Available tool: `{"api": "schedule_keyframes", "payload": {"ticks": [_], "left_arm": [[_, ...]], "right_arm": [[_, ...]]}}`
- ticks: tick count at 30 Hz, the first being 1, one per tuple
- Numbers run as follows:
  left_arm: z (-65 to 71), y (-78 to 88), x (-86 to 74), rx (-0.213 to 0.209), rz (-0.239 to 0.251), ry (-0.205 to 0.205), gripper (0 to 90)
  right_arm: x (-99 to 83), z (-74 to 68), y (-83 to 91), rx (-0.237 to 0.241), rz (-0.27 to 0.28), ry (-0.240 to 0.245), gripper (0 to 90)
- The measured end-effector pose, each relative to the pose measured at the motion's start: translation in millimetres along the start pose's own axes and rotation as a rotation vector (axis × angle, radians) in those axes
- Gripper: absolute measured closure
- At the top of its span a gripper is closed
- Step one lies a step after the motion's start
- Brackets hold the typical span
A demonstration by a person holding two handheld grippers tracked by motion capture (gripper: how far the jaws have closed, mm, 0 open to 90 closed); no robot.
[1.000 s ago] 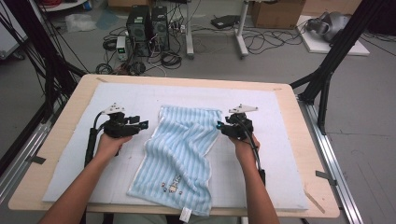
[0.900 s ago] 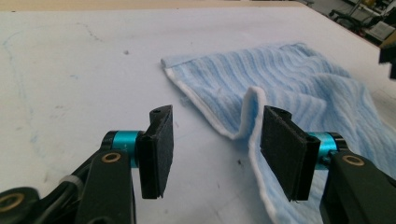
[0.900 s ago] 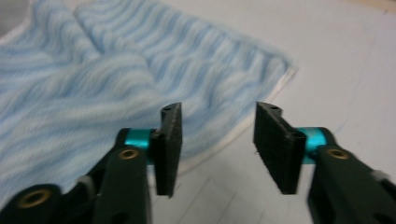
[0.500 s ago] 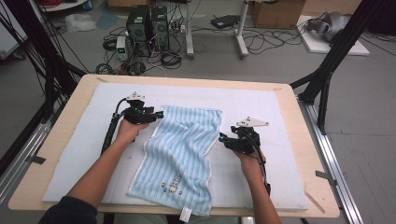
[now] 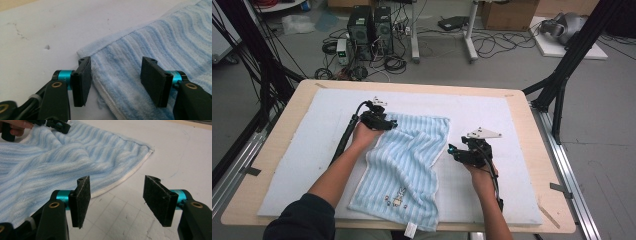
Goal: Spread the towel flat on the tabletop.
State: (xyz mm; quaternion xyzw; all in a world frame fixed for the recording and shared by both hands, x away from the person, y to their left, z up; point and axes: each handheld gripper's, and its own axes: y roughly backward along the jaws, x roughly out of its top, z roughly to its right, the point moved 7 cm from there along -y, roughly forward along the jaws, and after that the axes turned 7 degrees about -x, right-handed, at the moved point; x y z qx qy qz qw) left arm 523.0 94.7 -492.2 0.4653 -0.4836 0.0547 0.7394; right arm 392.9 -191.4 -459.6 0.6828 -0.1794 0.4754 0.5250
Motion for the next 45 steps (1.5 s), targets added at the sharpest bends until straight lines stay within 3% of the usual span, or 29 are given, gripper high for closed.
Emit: {"api": "schedule_keyframes", "payload": {"ticks": [2, 5, 6, 9, 12, 15, 17, 19, 22, 25, 27, 32, 36, 40, 43, 45], "left_arm": [[3.3, -0.4, 0.7, -0.017, 0.001, -0.021, 56.5], [7.1, -1.1, 2.3, -0.021, -0.007, -0.082, 82.5], [6.3, -1.9, 3.0, -0.021, -0.008, -0.082, 83.9], [-2.2, -3.3, 5.6, -0.019, 0.000, -0.020, 84.5], [-17.7, -1.8, 9.8, 0.043, 0.022, 0.034, 84.8], [-36.8, 5.6, 15.8, 0.122, 0.072, 0.084, 84.8], [-46.7, 12.0, 17.8, 0.143, 0.112, 0.146, 84.6], [-50.3, 14.5, 16.0, 0.118, 0.121, 0.188, 78.2], [-51.7, 18.8, 12.2, 0.094, 0.117, 0.207, 59.2], [-50.0, 24.8, 9.6, 0.054, 0.128, 0.238, 52.1], [-48.2, 28.3, 8.6, 0.046, 0.125, 0.233, 47.8], [-42.9, 34.0, 7.1, 0.018, 0.126, 0.225, 47.3], [-35.7, 37.2, 3.6, -0.012, 0.126, 0.234, 47.4], [-27.4, 43.4, 0.9, -0.032, 0.120, 0.201, 48.0], [-27.5, 46.7, -1.5, -0.032, 0.125, 0.207, 48.1], [-28.1, 48.7, -4.0, -0.034, 0.123, 0.212, 48.3]], "right_arm": [[-1.0, 0.5, -0.7, 0.001, -0.006, -0.005, 38.3], [-4.0, 0.6, -3.2, 0.003, -0.015, -0.003, 38.4], [-4.9, 0.3, -3.7, 0.009, -0.022, -0.001, 38.4], [-5.8, -0.3, -4.3, 0.011, -0.022, -0.008, 38.3], [-8.6, -2.0, -7.4, 0.018, -0.030, -0.007, 38.3], [-11.4, -4.0, -10.0, 0.020, -0.046, 0.002, 38.3], [-11.6, -4.8, -10.7, 0.020, -0.048, -0.002, 38.3], [-11.6, -4.2, -11.8, 0.012, -0.047, 0.000, 38.3], [-10.7, -4.1, -14.2, 0.016, -0.040, -0.009, 38.7], [-4.8, -1.8, -19.6, 0.010, -0.034, -0.025, 39.9], [1.0, 0.1, -26.7, 0.000, -0.037, -0.026, 41.8], [14.0, -4.3, -56.6, 0.009, -0.058, -0.054, 46.6], [19.1, -13.9, -82.5, 0.013, -0.099, -0.025, 48.2], [24.8, -17.6, -101.2, 0.004, -0.111, -0.015, 55.0], [29.2, -17.8, -109.6, 0.014, -0.130, -0.002, 67.0], [31.9, -18.6, -111.9, 0.023, -0.148, 0.061, 82.0]]}}
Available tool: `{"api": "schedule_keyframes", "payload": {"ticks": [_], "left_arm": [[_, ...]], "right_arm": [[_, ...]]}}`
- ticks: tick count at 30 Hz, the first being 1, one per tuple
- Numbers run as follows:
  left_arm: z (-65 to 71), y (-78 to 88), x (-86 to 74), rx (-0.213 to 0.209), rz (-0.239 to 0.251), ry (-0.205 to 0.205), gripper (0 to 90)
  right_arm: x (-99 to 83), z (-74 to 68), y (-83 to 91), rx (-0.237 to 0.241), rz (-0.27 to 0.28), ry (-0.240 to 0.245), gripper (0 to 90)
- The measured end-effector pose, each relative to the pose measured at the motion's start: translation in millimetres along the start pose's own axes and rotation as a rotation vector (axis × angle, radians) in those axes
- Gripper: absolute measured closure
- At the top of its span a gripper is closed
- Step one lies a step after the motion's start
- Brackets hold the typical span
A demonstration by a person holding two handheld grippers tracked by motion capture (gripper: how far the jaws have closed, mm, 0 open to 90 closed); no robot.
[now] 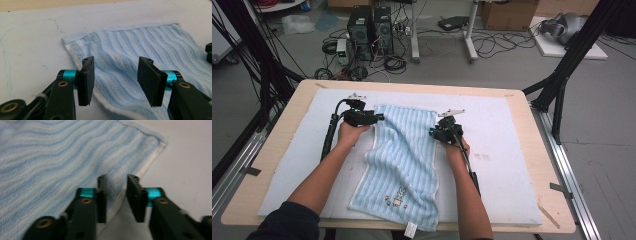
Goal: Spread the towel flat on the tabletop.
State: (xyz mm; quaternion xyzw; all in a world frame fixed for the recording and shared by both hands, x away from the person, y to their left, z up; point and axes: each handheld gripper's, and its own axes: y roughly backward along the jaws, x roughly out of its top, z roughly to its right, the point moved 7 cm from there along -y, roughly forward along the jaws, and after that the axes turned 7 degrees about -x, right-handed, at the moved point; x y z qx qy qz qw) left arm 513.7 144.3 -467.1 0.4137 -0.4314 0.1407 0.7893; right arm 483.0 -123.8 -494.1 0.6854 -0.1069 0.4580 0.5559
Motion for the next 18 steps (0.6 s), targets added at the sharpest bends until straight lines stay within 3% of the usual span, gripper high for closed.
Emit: {"api": "schedule_keyframes", "payload": {"ticks": [2, 5, 9, 12, 15, 18], "left_arm": [[-1.0, 1.7, -2.2, -0.002, -0.002, 0.000, 48.5], [-2.7, 3.0, -5.0, 0.003, -0.018, -0.005, 48.6], [0.2, 5.2, -8.1, 0.004, -0.034, -0.026, 48.6], [2.1, 8.4, -11.3, 0.003, -0.031, -0.032, 49.0], [-1.4, 10.9, -16.8, 0.011, -0.046, -0.035, 49.2], [-4.7, 15.1, -22.3, 0.002, -0.052, -0.021, 49.3]], "right_arm": [[4.0, 0.4, -1.7, -0.018, -0.019, 0.048, 85.3], [8.7, 6.7, -4.5, -0.083, -0.027, 0.068, 85.8], [10.7, 25.1, -9.0, -0.160, -0.029, 0.040, 86.0], [15.7, 44.7, -8.7, -0.238, -0.026, -0.019, 85.7], [20.7, 48.0, -5.0, -0.244, 0.004, -0.052, 79.9], [23.6, 43.3, 0.0, -0.210, 0.020, -0.049, 68.4]]}}
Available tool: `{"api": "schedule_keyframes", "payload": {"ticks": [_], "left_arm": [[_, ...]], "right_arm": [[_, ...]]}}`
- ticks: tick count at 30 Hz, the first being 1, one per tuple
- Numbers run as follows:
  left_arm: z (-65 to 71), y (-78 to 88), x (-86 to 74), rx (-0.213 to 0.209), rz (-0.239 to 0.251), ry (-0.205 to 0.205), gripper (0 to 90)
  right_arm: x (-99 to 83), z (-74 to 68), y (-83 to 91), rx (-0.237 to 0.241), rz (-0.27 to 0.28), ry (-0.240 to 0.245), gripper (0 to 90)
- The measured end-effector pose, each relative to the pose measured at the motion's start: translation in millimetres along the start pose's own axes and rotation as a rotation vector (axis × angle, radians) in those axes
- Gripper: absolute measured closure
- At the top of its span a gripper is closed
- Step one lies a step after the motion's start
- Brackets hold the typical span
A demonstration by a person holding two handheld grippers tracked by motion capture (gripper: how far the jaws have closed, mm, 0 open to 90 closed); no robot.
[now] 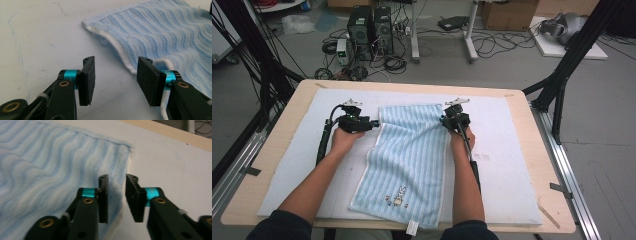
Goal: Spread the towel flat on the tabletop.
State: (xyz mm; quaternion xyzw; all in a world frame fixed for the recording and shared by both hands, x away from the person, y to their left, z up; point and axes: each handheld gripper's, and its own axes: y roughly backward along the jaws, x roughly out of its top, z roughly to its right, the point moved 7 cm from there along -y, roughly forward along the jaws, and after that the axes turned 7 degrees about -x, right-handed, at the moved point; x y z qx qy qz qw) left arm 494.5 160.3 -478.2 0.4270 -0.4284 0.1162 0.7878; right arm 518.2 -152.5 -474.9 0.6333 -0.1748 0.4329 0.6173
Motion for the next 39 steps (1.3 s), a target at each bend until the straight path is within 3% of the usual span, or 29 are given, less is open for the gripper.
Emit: {"api": "schedule_keyframes", "payload": {"ticks": [4, 8, 11, 14, 17, 19, 20, 21, 23, 25, 29, 33, 34, 36, 39], "left_arm": [[3.4, 3.9, 1.4, -0.033, 0.013, 0.013, 48.5], [17.0, 4.5, 4.6, -0.089, 0.022, -0.005, 48.1], [29.7, 0.8, 3.0, -0.132, 0.002, -0.020, 46.6], [38.3, -8.0, -1.3, -0.147, -0.030, -0.048, 44.8], [42.8, -22.6, -10.9, -0.123, -0.092, -0.084, 45.9], [42.9, -24.9, -11.3, -0.061, -0.095, -0.135, 56.0], [43.2, -25.3, -10.9, -0.064, -0.094, -0.140, 65.4], [43.3, -25.6, -10.8, -0.066, -0.093, -0.136, 75.3], [40.5, -26.4, -10.0, -0.050, -0.084, -0.128, 83.4], [35.9, -26.7, -8.3, -0.021, -0.064, -0.116, 84.4], [22.9, -27.0, -4.9, 0.026, -0.020, -0.082, 85.0], [19.8, -29.0, -4.6, 0.031, -0.002, -0.078, 83.7], [19.8, -28.6, -4.3, 0.040, 0.001, -0.080, 80.4], [18.5, -26.1, -4.7, 0.032, -0.005, -0.061, 62.9], [17.7, -19.5, -7.7, 0.017, -0.026, -0.072, 51.6]], "right_arm": [[1.4, -2.1, 12.8, 0.046, 0.027, 0.009, 62.1], [-1.6, -1.5, 26.7, 0.075, 0.041, -0.004, 58.8], [-11.1, -2.2, 36.5, 0.090, 0.033, 0.002, 56.3], [-25.4, -5.5, 45.6, 0.112, 0.018, -0.003, 54.9], [-41.0, -10.1, 47.9, 0.115, -0.011, 0.013, 55.4], [-49.3, -12.2, 45.0, 0.129, -0.034, 0.018, 58.6], [-52.4, -13.6, 43.8, 0.135, -0.048, 0.019, 62.1], [-54.7, -15.2, 42.1, 0.143, -0.057, 0.021, 66.3], [-54.1, -17.8, 40.9, 0.169, -0.046, 0.023, 78.8], [-52.2, -19.9, 38.8, 0.165, -0.032, 0.054, 86.5], [-45.7, -13.1, 29.0, 0.116, -0.025, 0.057, 88.1], [-37.0, -3.5, 16.1, 0.049, -0.016, 0.033, 88.3], [-35.5, -3.4, 14.0, 0.045, -0.017, 0.027, 87.9], [-34.4, -3.6, 13.0, 0.040, -0.009, 0.020, 82.2], [-36.1, -4.4, 18.1, 0.071, -0.007, 0.015, 73.8]]}}
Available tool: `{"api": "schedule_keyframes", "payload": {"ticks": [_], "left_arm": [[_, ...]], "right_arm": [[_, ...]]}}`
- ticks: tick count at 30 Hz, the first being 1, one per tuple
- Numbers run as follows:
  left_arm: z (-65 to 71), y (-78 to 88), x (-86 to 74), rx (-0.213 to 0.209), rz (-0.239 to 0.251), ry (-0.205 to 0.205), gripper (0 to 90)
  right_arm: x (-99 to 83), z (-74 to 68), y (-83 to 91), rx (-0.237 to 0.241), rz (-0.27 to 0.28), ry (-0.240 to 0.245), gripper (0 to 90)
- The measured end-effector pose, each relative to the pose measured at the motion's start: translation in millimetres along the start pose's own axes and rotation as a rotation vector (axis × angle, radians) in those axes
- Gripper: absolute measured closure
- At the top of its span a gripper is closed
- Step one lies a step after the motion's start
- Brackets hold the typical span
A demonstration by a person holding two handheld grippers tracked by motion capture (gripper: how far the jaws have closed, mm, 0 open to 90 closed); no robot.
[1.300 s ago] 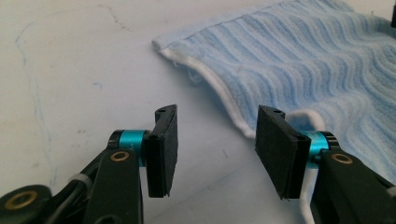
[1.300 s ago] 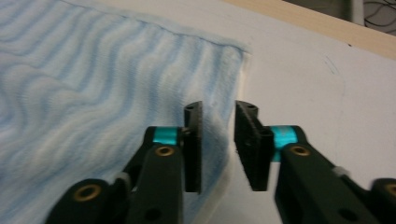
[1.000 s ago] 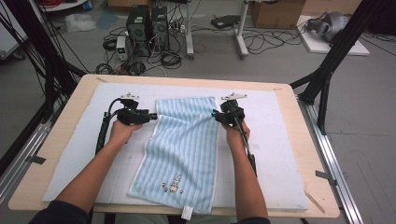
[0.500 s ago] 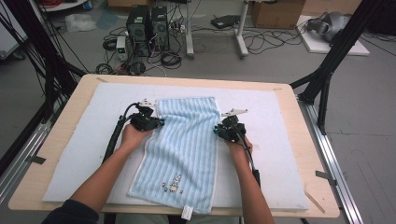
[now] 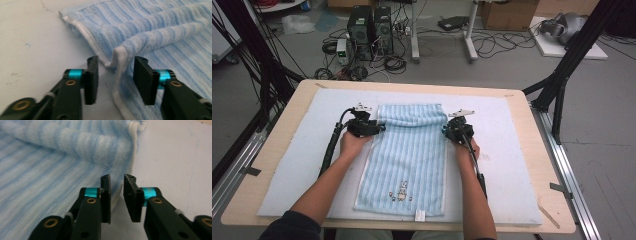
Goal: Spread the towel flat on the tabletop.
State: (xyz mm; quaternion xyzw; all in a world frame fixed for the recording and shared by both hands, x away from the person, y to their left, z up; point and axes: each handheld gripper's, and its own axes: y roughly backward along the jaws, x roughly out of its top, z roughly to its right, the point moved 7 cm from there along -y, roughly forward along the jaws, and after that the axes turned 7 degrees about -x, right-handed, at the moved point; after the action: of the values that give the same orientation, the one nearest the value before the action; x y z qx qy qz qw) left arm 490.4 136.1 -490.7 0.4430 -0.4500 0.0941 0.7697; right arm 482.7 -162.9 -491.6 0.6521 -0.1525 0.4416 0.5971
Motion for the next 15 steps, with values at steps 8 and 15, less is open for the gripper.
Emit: {"api": "schedule_keyframes", "payload": {"ticks": [8, 15], "left_arm": [[7.8, 28.5, -18.9, -0.041, 0.075, 0.036, 49.7], [32.5, 54.8, -38.0, -0.070, 0.072, -0.022, 50.5]], "right_arm": [[-10.8, -9.0, 28.5, 0.047, 0.025, 0.027, 59.1], [-25.5, -25.8, 59.2, 0.073, 0.022, 0.067, 54.6]]}}
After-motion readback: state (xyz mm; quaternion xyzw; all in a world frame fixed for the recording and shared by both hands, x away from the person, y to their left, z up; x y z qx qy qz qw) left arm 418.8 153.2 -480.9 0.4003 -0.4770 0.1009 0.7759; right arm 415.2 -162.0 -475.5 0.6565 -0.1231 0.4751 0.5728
